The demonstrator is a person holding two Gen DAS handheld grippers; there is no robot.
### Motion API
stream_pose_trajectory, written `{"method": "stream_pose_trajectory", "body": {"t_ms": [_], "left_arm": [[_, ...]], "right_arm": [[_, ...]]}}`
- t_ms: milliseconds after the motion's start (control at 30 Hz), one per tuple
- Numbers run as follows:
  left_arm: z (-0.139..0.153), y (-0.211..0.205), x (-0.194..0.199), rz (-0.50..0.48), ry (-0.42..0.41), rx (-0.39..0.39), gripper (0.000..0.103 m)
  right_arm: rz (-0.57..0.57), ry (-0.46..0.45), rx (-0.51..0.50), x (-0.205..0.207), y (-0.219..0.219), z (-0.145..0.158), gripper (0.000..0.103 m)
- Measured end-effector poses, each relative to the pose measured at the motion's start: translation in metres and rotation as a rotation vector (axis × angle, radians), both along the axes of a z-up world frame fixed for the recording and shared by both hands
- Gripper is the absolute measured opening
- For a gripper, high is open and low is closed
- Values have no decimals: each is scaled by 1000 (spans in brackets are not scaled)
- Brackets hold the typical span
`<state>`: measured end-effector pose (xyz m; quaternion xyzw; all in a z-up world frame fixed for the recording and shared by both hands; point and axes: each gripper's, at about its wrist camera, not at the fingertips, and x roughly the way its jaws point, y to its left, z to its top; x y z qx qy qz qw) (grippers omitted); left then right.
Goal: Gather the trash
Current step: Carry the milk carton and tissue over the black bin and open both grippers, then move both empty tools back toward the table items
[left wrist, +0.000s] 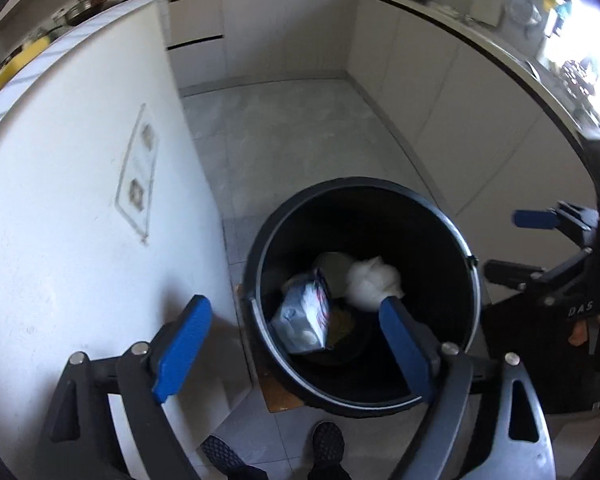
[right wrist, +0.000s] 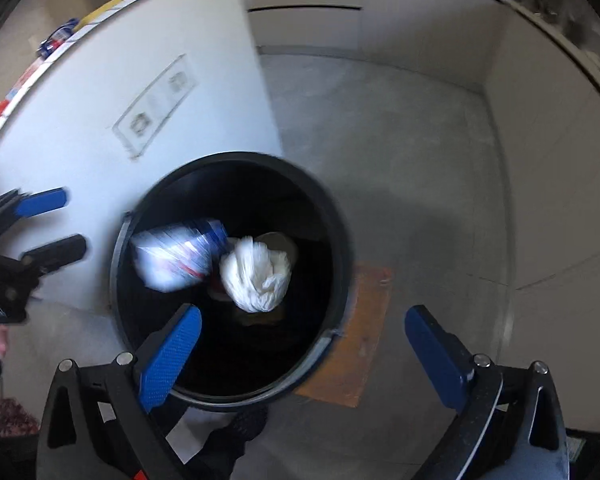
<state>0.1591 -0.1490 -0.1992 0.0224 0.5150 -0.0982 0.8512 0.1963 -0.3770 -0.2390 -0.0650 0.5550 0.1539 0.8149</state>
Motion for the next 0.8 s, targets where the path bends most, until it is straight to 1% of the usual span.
{"method": "stream_pose_trajectory", "body": {"t_ms": [100, 233, 300, 333, 400, 667, 733, 800], "left_arm": [[1, 4, -4, 32, -7, 18, 88], [11, 5, -6, 52, -30, 31, 88], [19, 3, -10, 54, -44, 24, 89], [24, 2, -12, 53, -54, 26, 92], [31, 2, -14, 46, -68, 23, 95], [67, 0, -22, 52, -116, -2, 99], [79, 0, -25, 52, -135, 6, 103], [92, -1, -30, 50, -160, 33, 103]], "right_arm": [[-16, -14, -9, -5, -7, 4, 103], [-32, -51, -29, -10, -8, 14, 103], [-48, -76, -36, -12, -6, 24, 103], [-63, -93, -40, -13, -6, 29, 103], [-81, -115, -34, -15, -7, 38, 103], [-136, -176, -30, -24, -2, 75, 103], [-147, -207, -28, -31, -3, 90, 103], [-153, -229, -22, -35, -2, 103, 103]]}}
